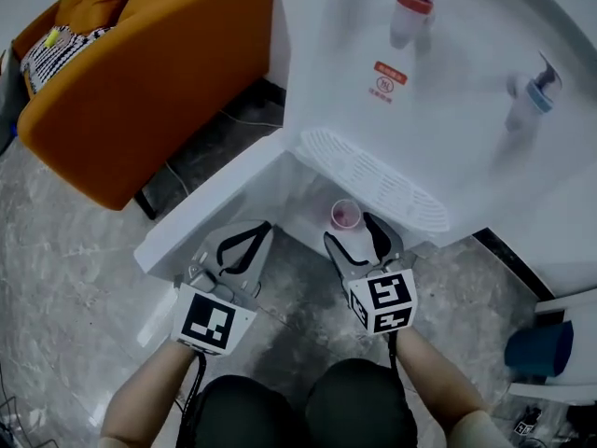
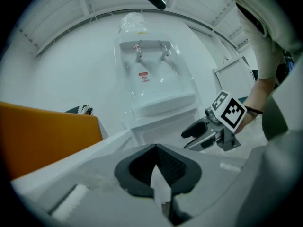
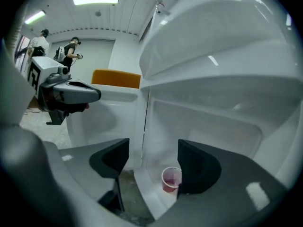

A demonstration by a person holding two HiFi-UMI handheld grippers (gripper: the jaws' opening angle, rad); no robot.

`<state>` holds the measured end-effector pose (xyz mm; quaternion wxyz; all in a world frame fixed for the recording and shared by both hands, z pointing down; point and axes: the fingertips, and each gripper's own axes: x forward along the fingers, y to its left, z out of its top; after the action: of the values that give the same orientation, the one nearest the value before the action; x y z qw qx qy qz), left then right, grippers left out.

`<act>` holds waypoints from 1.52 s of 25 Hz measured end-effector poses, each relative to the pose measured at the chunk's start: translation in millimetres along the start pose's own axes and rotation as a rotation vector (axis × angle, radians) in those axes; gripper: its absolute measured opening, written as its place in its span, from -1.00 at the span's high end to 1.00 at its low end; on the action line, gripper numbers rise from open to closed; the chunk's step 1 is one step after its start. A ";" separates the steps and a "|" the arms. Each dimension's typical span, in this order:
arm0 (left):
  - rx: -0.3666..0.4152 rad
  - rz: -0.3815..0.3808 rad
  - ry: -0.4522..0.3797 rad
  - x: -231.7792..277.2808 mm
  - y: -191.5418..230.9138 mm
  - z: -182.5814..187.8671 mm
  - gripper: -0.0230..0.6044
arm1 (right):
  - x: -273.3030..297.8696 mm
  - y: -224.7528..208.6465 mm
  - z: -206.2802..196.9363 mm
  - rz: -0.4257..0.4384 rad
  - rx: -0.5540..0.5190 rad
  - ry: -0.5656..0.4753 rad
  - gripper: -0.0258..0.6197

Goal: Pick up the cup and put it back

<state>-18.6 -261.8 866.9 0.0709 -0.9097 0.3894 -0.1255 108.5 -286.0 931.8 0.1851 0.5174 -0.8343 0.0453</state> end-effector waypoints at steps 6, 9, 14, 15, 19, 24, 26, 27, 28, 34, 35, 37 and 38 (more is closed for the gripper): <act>-0.007 0.008 -0.035 32.6 4.6 -15.8 0.92 | 34.4 -30.4 -32.6 -0.139 0.056 -0.005 -0.13; 0.041 -0.006 -0.014 46.4 4.8 -33.2 0.92 | 47.1 -43.6 -55.3 -0.202 0.104 0.004 -0.19; 0.020 -0.016 0.018 63.0 1.8 -62.3 0.92 | 73.3 -49.1 -89.3 -0.231 0.116 0.061 -0.25; 0.020 -0.018 0.028 64.7 0.2 -67.3 0.92 | 77.7 -49.8 -96.2 -0.237 0.121 0.074 -0.26; 0.020 -0.031 0.066 69.6 -13.2 -87.5 0.92 | 89.9 -54.2 -122.5 -0.250 0.158 0.124 -0.29; -0.029 -0.018 0.088 75.6 -8.1 -103.5 0.92 | 101.1 -66.4 -130.8 -0.291 0.183 0.129 -0.26; -0.037 -0.017 0.092 73.7 -8.1 -106.4 0.92 | 100.6 -71.2 -133.3 -0.304 0.226 0.139 -0.15; -0.036 -0.020 0.089 72.1 -8.7 -106.4 0.92 | 100.5 -72.1 -134.1 -0.307 0.241 0.143 -0.14; -0.031 -0.023 0.085 70.3 -9.5 -105.8 0.92 | 100.6 -72.0 -134.4 -0.307 0.244 0.145 -0.14; -0.020 -0.023 0.097 62.7 -10.1 -111.4 0.92 | 107.1 -69.6 -141.7 -0.292 0.208 0.178 -0.15; -0.020 -0.022 0.100 61.2 -10.2 -112.3 0.92 | 106.6 -68.9 -141.6 -0.288 0.213 0.178 -0.14; -0.012 -0.025 0.105 58.5 -11.8 -112.9 0.92 | 104.0 -66.3 -140.1 -0.275 0.217 0.173 -0.13; -0.006 -0.027 0.107 57.3 -12.5 -112.9 0.92 | 102.5 -64.2 -138.6 -0.265 0.211 0.170 -0.13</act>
<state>-3.9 -298.4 987.8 0.0455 -0.9071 0.3807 -0.1737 160.7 -365.3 1089.3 0.2037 0.6336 -0.7308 0.1514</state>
